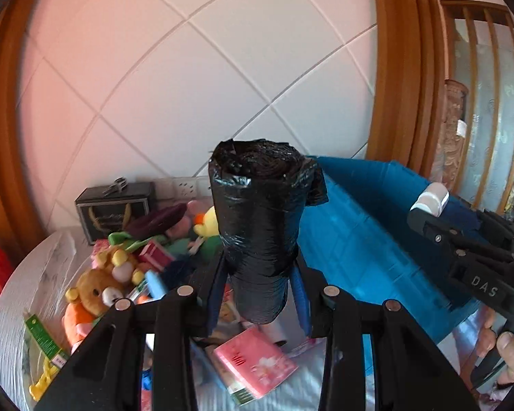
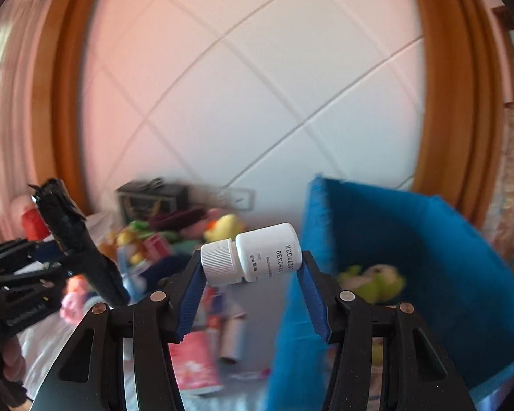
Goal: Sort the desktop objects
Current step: 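Carry the roll and bottle into the blue crate and release both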
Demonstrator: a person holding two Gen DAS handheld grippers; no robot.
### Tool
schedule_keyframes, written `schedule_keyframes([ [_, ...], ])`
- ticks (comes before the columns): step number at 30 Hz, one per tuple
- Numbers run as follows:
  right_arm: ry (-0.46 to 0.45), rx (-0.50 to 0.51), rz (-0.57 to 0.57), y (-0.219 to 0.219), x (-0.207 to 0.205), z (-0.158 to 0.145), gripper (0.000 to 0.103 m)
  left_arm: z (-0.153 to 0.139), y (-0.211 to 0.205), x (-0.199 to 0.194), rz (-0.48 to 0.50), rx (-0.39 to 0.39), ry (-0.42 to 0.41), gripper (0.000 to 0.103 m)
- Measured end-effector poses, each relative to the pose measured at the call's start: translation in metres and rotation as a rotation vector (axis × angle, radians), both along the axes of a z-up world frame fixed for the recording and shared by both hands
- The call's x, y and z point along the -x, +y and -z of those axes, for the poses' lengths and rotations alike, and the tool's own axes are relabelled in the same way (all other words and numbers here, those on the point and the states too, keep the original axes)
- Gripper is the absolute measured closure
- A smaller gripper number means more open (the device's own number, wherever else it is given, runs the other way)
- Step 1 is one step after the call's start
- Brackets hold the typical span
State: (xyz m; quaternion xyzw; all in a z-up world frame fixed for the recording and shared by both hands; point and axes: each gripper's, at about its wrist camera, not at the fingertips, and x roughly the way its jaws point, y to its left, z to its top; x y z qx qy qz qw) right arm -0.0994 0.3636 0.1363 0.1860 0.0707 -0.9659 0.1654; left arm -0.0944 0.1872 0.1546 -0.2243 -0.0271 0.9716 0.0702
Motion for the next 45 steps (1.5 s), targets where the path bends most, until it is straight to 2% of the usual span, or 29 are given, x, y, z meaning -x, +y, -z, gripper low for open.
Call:
schedule_keyframes([
  [6,-0.01,-0.011,0.161,0.1,0.032,-0.025,0.05,-0.051,0.094,0.023,0.141,-0.044,0.047,0.069],
  [9,-0.044,-0.035,0.203,0.145,0.052,-0.026,0.05,-0.061,0.139,0.044,0.179,-0.049,0.019,0.069],
  [12,-0.081,-0.057,0.239,0.182,0.067,-0.016,0.05,-0.054,0.179,0.068,0.197,-0.04,-0.049,0.069],
  [18,-0.102,-0.136,0.311,0.229,0.099,0.006,0.05,0.0,0.244,0.105,0.17,0.054,-0.228,0.069],
  [19,-0.109,-0.139,0.322,0.235,0.104,0.009,0.05,0.007,0.249,0.11,0.16,0.071,-0.254,0.069],
  [21,-0.156,-0.06,0.298,0.246,0.112,0.009,0.05,0.023,0.26,0.118,0.138,0.107,-0.292,0.069],
  [24,-0.228,-0.023,0.304,0.254,0.123,0.014,0.05,0.042,0.27,0.126,0.081,0.203,-0.333,0.069],
  [26,-0.226,-0.017,0.312,0.258,0.125,0.015,0.05,0.044,0.272,0.127,0.083,0.199,-0.354,0.069],
  [30,-0.229,-0.034,0.31,0.256,0.123,0.018,0.05,0.043,0.273,0.118,0.086,0.226,-0.31,0.068],
  [34,-0.233,-0.054,0.352,0.254,0.125,0.02,0.05,0.042,0.27,0.115,0.087,0.215,-0.292,0.057],
  [41,-0.217,-0.044,0.391,0.258,0.124,0.019,0.049,0.037,0.271,0.115,0.083,0.215,-0.249,0.045],
  [42,-0.224,-0.048,0.392,0.258,0.125,0.019,0.047,0.037,0.271,0.115,0.086,0.214,-0.253,0.045],
  [44,-0.243,-0.056,0.377,0.256,0.128,0.02,0.032,0.038,0.271,0.116,0.087,0.212,-0.258,0.045],
  [45,-0.245,-0.057,0.365,0.255,0.128,0.019,0.016,0.037,0.271,0.116,0.085,0.21,-0.258,0.045],
])
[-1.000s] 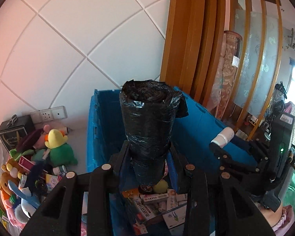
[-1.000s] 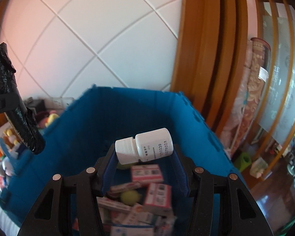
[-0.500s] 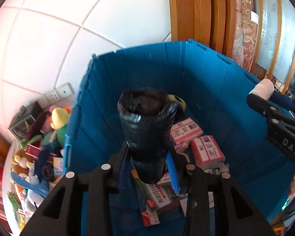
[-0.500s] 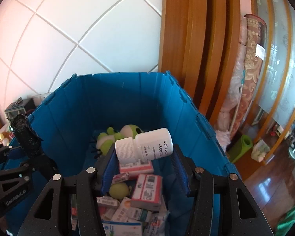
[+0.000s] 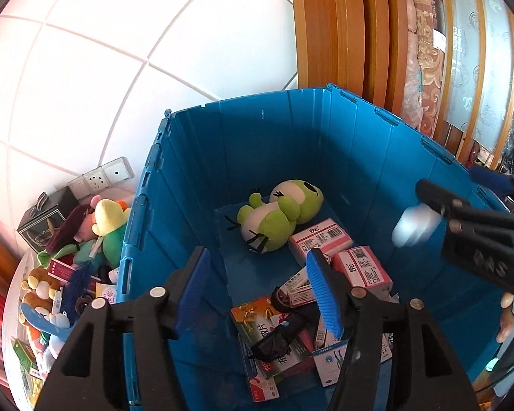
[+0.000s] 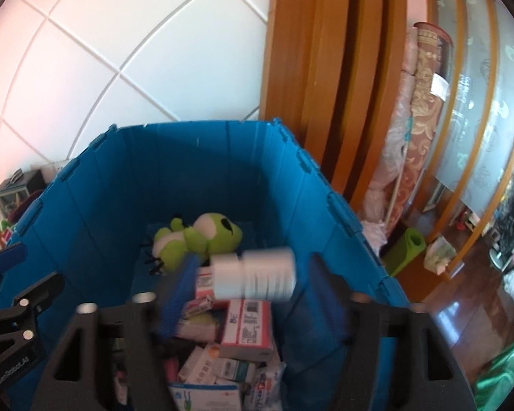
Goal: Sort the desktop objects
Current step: 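Carry the roll and bottle into the blue crate and release both, then move both tools back over the table pile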
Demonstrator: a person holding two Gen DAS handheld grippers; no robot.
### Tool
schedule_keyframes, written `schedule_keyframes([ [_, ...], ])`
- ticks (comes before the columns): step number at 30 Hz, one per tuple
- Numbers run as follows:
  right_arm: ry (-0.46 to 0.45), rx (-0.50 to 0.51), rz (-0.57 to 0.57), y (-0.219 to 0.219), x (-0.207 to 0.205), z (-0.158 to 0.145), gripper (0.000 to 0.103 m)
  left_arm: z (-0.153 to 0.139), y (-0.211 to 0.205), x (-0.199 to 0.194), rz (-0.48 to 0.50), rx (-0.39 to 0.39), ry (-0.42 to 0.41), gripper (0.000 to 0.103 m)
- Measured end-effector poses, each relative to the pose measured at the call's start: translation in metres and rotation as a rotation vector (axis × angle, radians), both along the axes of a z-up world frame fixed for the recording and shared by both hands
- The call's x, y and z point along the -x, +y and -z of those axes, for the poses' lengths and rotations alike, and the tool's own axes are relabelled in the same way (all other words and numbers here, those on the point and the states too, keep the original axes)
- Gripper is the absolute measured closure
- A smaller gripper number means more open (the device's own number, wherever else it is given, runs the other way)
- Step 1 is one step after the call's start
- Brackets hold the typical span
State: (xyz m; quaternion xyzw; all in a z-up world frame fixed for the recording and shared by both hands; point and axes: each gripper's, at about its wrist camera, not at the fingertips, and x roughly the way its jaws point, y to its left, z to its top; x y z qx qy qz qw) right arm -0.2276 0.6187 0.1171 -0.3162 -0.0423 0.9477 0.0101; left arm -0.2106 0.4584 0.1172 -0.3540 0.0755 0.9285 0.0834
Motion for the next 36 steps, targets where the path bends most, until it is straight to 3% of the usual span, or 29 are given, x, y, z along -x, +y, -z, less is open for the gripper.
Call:
schedule_keyframes([
  [1,0.005,0.001,-0.014,-0.001,-0.001,-0.001,0.003,0.0,0.0,0.0,-0.001,-0.001,0.001,0.045],
  [2,0.012,0.0,-0.026,-0.002,-0.002,-0.002,0.0,0.0,0.0,-0.001,-0.002,-0.002,0.004,0.045],
  [17,0.159,-0.128,0.04,-0.015,-0.019,-0.007,0.0,-0.003,-0.002,-0.007,-0.003,-0.007,0.047,0.045],
  [25,0.262,-0.151,0.107,-0.014,-0.032,-0.011,0.0,-0.017,-0.011,-0.031,-0.032,-0.026,0.208,0.045],
  [28,0.288,-0.175,0.124,-0.016,-0.035,-0.011,0.0,-0.019,-0.02,-0.044,-0.013,-0.074,0.215,0.038],
  [31,0.308,-0.203,0.124,-0.02,-0.037,-0.01,0.0,-0.022,-0.027,-0.063,0.014,-0.073,0.233,0.037],
  [36,0.324,-0.265,0.145,-0.029,-0.038,-0.007,0.0,-0.04,-0.06,-0.1,-0.016,-0.113,0.326,0.035],
])
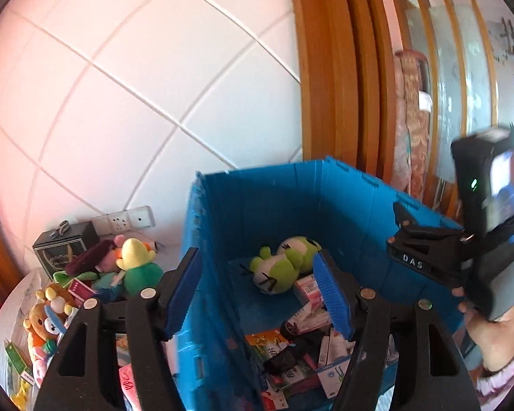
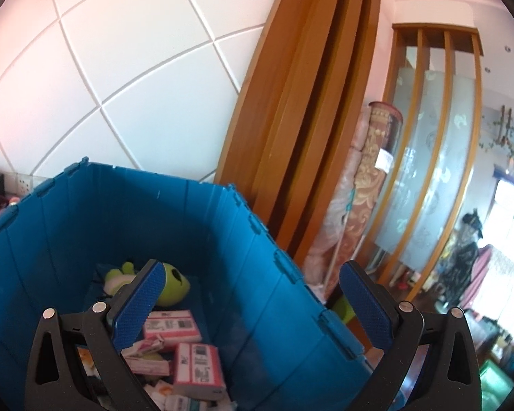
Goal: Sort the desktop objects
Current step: 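Move both tools back over the table pile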
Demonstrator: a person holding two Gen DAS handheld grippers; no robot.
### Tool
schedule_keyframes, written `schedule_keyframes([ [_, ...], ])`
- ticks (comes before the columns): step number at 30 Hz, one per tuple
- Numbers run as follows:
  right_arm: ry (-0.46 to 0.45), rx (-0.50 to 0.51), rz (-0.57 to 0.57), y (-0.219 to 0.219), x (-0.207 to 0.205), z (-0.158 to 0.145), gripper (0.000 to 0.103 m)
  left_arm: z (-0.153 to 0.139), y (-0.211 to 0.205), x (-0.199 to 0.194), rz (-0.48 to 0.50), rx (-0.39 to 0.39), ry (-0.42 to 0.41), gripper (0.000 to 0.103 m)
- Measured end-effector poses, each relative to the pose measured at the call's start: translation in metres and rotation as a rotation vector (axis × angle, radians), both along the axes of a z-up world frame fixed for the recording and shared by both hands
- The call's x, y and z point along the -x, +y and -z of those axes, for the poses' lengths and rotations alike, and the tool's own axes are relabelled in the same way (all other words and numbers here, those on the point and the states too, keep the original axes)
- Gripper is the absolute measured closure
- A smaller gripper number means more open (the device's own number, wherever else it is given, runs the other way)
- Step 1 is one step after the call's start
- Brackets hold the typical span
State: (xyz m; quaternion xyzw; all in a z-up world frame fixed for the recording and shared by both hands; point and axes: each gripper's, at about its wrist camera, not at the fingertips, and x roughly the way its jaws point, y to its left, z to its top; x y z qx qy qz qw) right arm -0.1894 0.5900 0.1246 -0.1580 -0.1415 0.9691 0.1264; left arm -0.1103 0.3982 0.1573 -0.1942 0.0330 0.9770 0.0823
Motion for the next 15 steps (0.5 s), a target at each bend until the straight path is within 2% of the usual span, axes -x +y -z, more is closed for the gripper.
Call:
schedule_keyframes([
  [3,0.003,0.026,-0.014,0.0,-0.003,0.003,0.0,-0.009,-0.034,-0.016,-0.056,-0.055,0.051,0.029],
  [6,-0.084,0.175,-0.154,0.004,-0.003,0.01,0.0,-0.009,-0.065,-0.022,-0.099,-0.077,0.047,0.029],
  [9,-0.059,0.124,-0.157,-0.016,-0.019,0.009,0.0,-0.005,-0.09,-0.026,-0.135,-0.065,0.024,0.029],
  [15,-0.08,0.171,-0.275,-0.058,-0.048,0.007,0.0,0.016,-0.165,-0.04,-0.252,-0.049,-0.023,0.029],
])
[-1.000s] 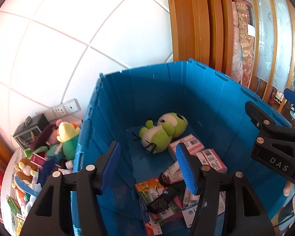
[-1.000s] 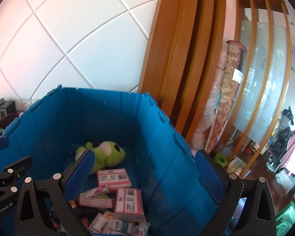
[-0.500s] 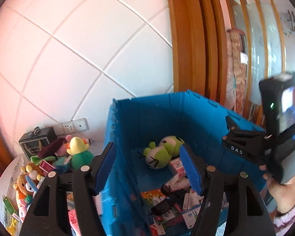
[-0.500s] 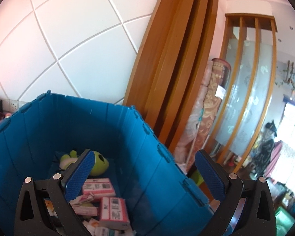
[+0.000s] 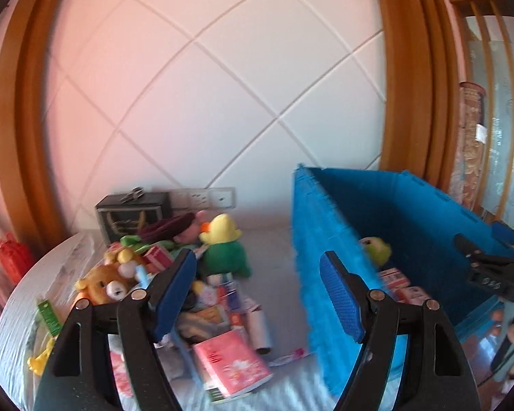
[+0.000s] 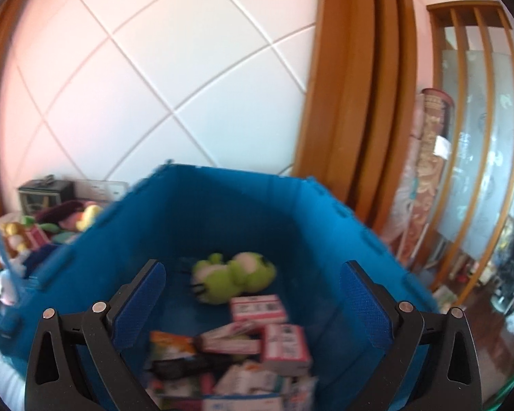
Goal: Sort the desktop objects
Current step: 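Move both tools back over the table pile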
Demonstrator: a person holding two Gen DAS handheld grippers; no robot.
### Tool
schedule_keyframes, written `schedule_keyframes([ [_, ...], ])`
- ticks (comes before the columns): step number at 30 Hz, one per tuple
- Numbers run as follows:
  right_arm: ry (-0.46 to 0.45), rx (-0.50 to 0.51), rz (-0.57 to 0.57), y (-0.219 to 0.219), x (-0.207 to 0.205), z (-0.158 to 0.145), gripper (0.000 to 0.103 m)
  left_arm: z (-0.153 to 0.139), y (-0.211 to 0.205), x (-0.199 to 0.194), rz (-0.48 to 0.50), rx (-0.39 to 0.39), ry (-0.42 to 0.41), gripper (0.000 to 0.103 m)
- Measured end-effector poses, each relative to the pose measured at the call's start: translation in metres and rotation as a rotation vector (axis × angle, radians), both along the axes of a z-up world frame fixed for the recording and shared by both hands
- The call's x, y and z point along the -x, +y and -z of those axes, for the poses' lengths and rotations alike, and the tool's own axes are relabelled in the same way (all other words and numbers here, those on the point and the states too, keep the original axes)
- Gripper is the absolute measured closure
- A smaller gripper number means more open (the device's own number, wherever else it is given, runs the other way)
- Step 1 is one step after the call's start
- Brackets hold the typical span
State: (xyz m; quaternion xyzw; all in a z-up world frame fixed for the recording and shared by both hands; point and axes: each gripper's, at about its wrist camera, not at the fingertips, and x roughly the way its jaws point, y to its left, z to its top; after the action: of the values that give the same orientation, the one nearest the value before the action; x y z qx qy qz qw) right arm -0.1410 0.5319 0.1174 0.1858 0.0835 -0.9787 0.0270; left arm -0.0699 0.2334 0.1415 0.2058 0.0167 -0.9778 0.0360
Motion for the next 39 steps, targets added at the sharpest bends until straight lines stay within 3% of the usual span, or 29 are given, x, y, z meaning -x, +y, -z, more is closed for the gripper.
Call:
schedule_keyframes([
  [7,-0.032,0.063,-0.124,-0.064,-0.025,0.002,0.0,0.036,-0.102,-0.027,-0.167,0.031,-0.071,0.029],
  [17,-0.043,0.08,-0.334,-0.177,-0.056,0.011,0.0,0.107,-0.252,-0.072,-0.395,0.016,-0.255,0.029],
  [26,-0.16,-0.005,-0.41,-0.264,-0.056,0.061,0.0,0.164,-0.392,-0.118,-0.551,-0.074,-0.422,0.029],
  [32,-0.319,-0.037,-0.376,-0.291,-0.037,0.115,0.0,0.199,-0.445,-0.123,-0.56,-0.094,-0.51,0.029],
  [39,-0.493,-0.078,-0.274,-0.299,-0.016,0.172,0.0,0.226,-0.467,-0.08,-0.476,-0.129,-0.563,0.029],
])
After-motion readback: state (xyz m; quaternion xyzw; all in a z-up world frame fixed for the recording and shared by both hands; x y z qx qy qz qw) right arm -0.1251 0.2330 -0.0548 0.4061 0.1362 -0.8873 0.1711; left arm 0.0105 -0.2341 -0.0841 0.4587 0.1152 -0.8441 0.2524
